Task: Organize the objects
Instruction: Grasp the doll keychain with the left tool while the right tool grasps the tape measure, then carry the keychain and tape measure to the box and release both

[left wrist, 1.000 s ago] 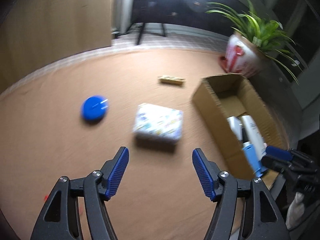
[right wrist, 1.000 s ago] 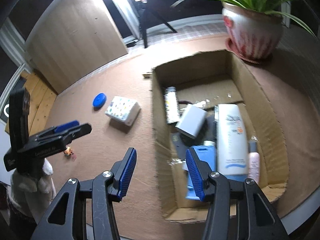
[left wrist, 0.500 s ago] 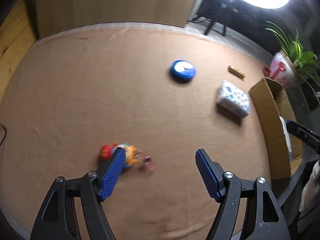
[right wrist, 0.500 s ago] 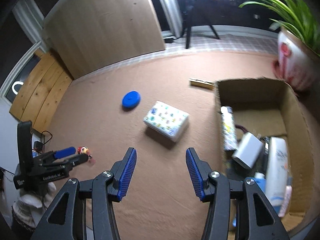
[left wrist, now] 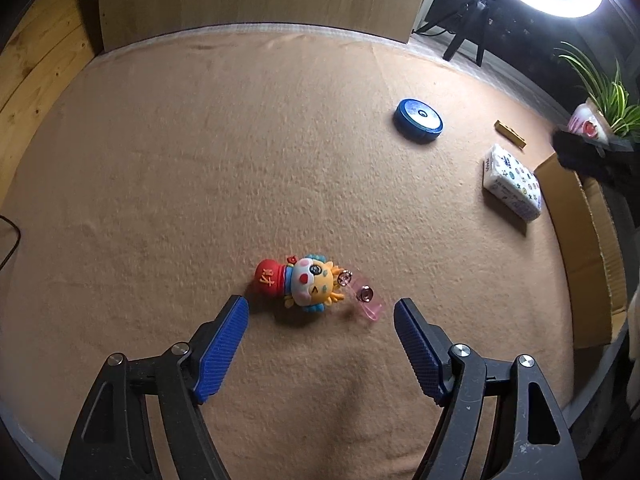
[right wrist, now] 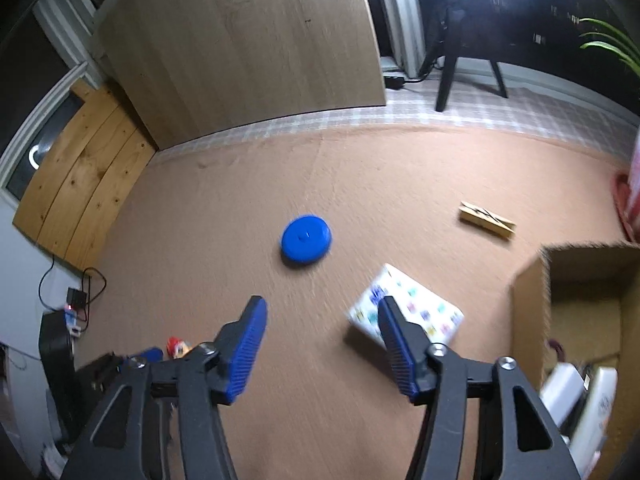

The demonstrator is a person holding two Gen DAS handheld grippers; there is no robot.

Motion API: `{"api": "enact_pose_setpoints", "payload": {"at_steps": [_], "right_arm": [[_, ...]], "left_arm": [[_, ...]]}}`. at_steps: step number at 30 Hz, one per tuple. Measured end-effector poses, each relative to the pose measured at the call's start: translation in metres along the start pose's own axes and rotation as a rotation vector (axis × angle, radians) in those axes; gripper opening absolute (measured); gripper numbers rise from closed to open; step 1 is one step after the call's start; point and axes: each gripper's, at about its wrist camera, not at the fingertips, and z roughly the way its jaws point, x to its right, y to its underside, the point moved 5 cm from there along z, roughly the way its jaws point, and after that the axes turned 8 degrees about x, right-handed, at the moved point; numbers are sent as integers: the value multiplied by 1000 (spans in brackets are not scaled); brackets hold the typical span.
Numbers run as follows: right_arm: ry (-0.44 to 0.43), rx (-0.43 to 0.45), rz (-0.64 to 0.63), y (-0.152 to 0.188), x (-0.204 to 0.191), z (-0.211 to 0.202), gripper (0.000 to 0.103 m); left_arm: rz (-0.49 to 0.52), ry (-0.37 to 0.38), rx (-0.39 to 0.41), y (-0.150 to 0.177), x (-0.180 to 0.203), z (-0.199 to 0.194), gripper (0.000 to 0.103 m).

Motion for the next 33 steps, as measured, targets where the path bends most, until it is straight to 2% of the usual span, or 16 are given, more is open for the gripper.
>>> {"api": "enact_pose_setpoints", "payload": {"at_steps": [7, 11, 17, 22, 26, 28, 33], "right_arm": [[16, -66, 7, -23, -10, 56, 56], [27, -123, 18, -30, -15, 90, 56], [78, -184, -11, -30, -19, 124, 56], [123, -189, -76, -30, -27, 134, 57], [151, -201, -135, -28, -33, 136, 55], [159, -207, -161, -25, -37, 135, 46], [135, -204, -138, -21, -35, 128, 46]], "left_arm": [[35, -32, 0, 2, 0, 15, 78], [27, -22, 20, 0, -2, 16, 77], [20, -27, 37, -2, -5, 16, 59], [13, -26, 42, -4, -7, 17, 49], [11, -22, 44, -5, -8, 17, 48], [14, -24, 47, -5, -7, 17, 48], [1, -19, 48, -4, -6, 18, 46]]}}
